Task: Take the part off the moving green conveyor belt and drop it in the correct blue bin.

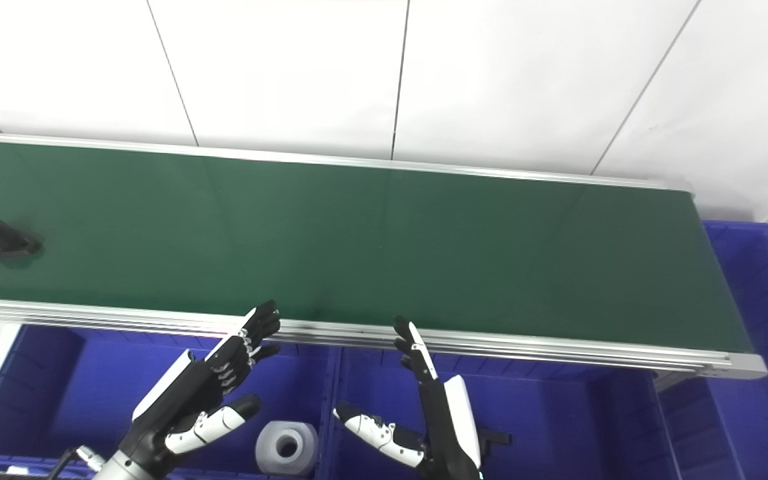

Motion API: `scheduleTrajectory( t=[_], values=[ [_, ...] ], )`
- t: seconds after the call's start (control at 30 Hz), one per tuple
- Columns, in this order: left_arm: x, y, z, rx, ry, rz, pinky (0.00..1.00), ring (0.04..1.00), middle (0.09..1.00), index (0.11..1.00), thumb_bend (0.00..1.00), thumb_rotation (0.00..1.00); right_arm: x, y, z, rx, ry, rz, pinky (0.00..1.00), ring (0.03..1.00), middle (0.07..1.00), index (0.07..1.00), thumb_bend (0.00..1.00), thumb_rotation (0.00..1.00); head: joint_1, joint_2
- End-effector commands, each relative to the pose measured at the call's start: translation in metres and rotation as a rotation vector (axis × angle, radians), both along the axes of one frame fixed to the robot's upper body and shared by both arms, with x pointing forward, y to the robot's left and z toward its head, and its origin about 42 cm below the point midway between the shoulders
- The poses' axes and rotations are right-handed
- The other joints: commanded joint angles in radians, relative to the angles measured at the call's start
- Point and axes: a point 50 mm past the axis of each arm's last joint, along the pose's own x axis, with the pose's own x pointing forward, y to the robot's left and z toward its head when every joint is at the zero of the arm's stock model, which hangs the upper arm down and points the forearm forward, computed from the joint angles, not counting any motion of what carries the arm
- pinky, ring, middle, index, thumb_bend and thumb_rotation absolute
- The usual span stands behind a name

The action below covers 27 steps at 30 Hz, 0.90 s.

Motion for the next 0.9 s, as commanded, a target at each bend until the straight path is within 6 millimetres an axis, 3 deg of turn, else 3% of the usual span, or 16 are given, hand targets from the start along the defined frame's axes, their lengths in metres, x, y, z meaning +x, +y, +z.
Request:
scheduleTrajectory(
  t=[0.0,0.37,0.87],
  values=[
    [0.0031,-0.0007,0.009,-0.013,-0.049,-0.004,0.94,1.0,1.0,1.0,0.34,0.6,0.0017,0.0033,0.0106,0.023,-0.075,0.021,0.85,0.899,0.935,0.956,0.7,0.42,0.003,0.001],
    [0.0032,-0.0008,0.0069,0.001,-0.064,0.007,0.92,1.0,1.0,1.0,0.35,0.62,0.0007,0.0031,0.0113,0.039,-0.075,0.029,0.86,0.902,0.934,0.956,0.7,0.45,0.007,0.0],
    [0.0017,-0.0021,0.0081,0.022,-0.059,0.008,0.93,1.0,1.0,1.0,0.37,0.62,-0.0062,0.0014,0.0168,0.053,-0.078,0.047,0.84,0.902,0.943,0.964,0.71,0.56,0.041,-0.003]
  ],
)
